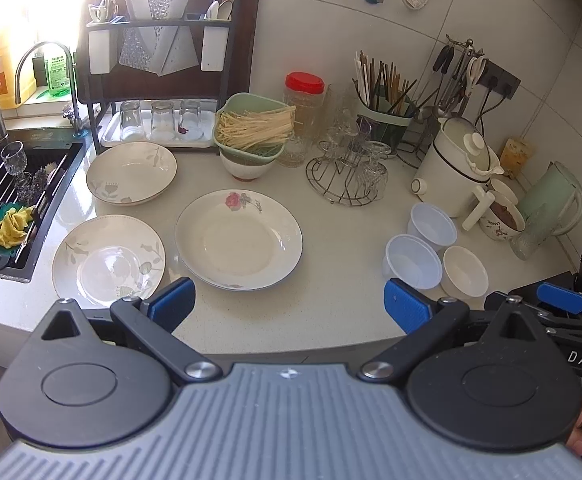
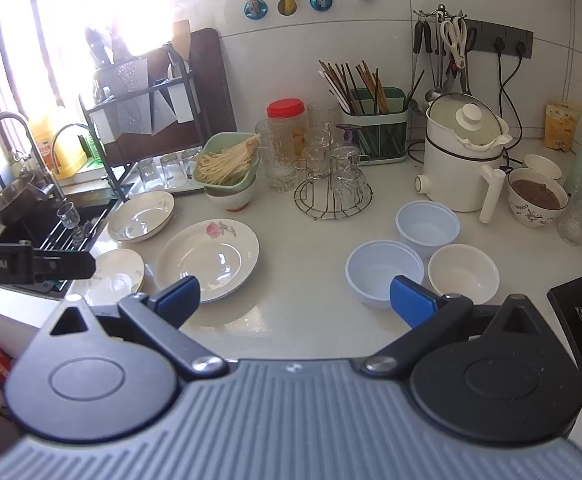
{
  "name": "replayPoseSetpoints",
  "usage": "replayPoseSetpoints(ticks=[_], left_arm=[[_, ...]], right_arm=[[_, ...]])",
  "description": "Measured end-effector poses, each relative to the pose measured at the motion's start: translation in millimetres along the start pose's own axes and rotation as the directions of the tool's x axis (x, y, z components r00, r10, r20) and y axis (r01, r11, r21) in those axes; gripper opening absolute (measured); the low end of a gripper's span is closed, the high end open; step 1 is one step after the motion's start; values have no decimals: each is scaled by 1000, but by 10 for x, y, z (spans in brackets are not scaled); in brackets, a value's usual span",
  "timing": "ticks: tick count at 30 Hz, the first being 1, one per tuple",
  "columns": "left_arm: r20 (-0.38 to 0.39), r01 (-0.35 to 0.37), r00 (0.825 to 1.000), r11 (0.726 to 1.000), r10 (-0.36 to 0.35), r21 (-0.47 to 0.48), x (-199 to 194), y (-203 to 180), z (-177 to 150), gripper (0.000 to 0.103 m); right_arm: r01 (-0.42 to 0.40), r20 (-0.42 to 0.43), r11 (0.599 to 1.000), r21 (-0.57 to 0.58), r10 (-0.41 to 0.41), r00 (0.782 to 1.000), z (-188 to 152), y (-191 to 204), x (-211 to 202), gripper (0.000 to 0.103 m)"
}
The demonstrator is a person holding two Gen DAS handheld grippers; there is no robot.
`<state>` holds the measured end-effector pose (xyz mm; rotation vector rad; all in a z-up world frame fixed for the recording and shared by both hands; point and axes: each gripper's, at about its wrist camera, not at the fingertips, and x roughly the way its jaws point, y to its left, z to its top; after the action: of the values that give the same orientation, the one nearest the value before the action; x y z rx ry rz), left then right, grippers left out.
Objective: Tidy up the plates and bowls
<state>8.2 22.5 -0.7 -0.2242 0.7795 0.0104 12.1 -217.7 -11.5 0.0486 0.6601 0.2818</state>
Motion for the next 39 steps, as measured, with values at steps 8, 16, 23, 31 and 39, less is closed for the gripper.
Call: replayPoseSetpoints(ticks=[8,16,23,31,39], left_arm=[[-6,-2,1000,1000,2,4,-1,-31,1,102],[-5,14,1000,1000,-14,8,13,-87,-5,102],[-8,20,1000,1000,-20,1,17,-112,-27,102],[-16,20,1000,1000,-20,-2,92,-141,-41,102],[-26,-22,999,1000,22,-15,166,-171,-82,102]], right_arm=[[-8,0,1000,9,8,1000,-15,7,15,103],[19,10,999,27,-20,1000,-40,-45,8,103],[26,17,999,34,-27,999,-44,-57,-11,103],[31,13,995,95,-32,999,-64,-172,23,103],[-2,27,995,101,-1,1000,-34,-231,60,103]])
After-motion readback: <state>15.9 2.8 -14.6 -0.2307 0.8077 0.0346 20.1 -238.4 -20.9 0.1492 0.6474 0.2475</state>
